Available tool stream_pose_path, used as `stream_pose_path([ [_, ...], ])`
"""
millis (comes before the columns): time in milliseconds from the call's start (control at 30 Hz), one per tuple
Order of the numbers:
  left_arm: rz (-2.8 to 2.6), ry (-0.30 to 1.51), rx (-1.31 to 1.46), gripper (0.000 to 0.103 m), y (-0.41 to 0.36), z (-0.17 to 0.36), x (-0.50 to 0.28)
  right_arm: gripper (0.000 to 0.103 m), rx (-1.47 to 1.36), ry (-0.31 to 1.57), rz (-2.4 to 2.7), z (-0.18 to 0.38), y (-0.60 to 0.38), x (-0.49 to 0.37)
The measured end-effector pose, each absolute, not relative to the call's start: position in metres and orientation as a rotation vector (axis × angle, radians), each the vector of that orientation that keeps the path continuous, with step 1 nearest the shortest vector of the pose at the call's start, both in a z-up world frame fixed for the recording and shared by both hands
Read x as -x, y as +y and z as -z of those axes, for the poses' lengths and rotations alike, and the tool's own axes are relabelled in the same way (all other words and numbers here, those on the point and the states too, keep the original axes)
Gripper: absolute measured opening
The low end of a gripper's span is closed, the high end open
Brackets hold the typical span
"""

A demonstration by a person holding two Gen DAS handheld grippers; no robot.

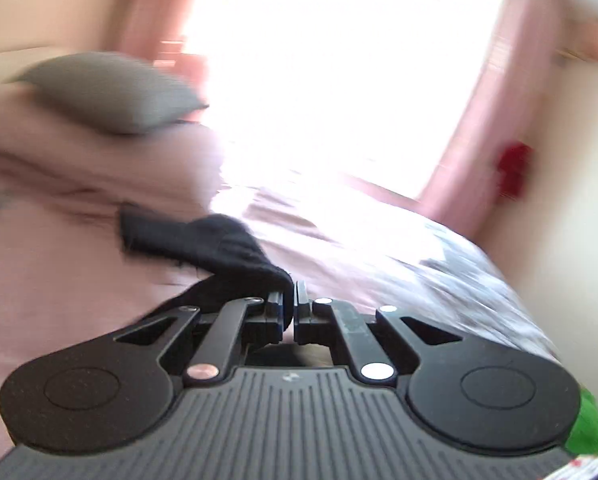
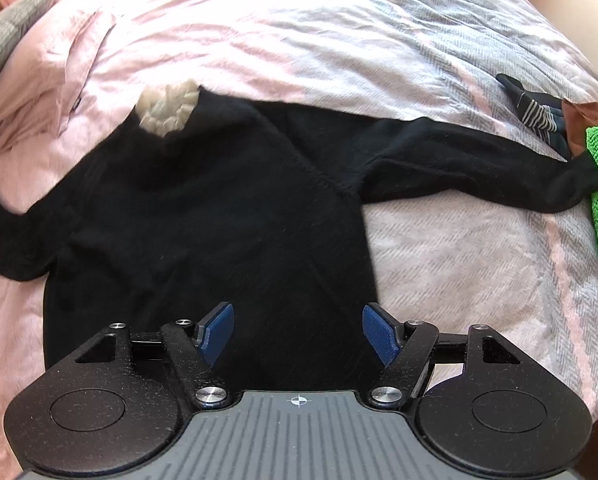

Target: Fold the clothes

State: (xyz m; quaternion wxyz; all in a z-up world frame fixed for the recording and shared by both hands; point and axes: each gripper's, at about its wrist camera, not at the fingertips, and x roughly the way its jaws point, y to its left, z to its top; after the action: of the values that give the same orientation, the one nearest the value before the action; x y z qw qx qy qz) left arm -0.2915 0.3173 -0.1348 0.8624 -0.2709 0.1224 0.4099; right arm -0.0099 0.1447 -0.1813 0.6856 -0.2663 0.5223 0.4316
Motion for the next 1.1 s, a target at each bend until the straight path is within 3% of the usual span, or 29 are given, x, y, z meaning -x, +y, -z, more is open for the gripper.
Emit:
stream_pose_path([
  [33,-0.764,0.285,0.557,0.009,0.301,0.138,0.261,0.068,0.586,1.168,-0.965,0.181,0.141,0.002],
  [67,-0.698,0.333,0.545,0.023,0.289,0.147,0.238,0.068,0.577,1.169,-0.959,0.182,0.137,-0.006],
  [100,-0.662,0.420,0.535,0.028,0.277,0.161,0.214,0.068,0.569,1.174,-0.945,0.184,0.133,-0.015],
  [200,-0.653,0.676,0.528,0.028,0.251,0.217,0.181,0.068,0.526,1.203,-0.905,0.194,0.123,-0.041],
  [333,-0.754,0.896,0.500,0.027,0.245,0.277,0.209,0.068,0.423,1.241,-0.936,0.212,0.116,-0.069],
  [467,-0.864,1.026,0.329,0.041,0.265,0.296,0.242,0.068,0.287,1.250,-1.022,0.229,0.123,-0.082],
  [567,-0.905,1.100,0.173,0.045,0.279,0.305,0.250,0.063,0.162,1.237,-1.073,0.240,0.136,-0.086],
  [667,-0.895,1.188,-0.013,0.045,0.291,0.326,0.252,0.051,0.044,1.258,-1.090,0.255,0.154,-0.093],
  [833,-0.824,1.254,-0.228,0.044,0.293,0.359,0.258,0.043,-0.093,1.316,-1.048,0.288,0.186,-0.101],
  [867,-0.818,1.253,-0.236,0.041,0.295,0.362,0.259,0.042,-0.112,1.326,-1.038,0.295,0.191,-0.102],
  [967,-0.817,1.238,-0.223,0.021,0.303,0.367,0.263,0.040,-0.148,1.358,-0.993,0.313,0.204,-0.105],
  [1033,-0.814,1.225,-0.191,0.017,0.310,0.367,0.267,0.039,-0.166,1.375,-0.964,0.324,0.211,-0.107],
  [1100,-0.801,1.211,-0.156,0.009,0.315,0.366,0.271,0.020,-0.168,1.380,-0.949,0.335,0.215,-0.107],
])
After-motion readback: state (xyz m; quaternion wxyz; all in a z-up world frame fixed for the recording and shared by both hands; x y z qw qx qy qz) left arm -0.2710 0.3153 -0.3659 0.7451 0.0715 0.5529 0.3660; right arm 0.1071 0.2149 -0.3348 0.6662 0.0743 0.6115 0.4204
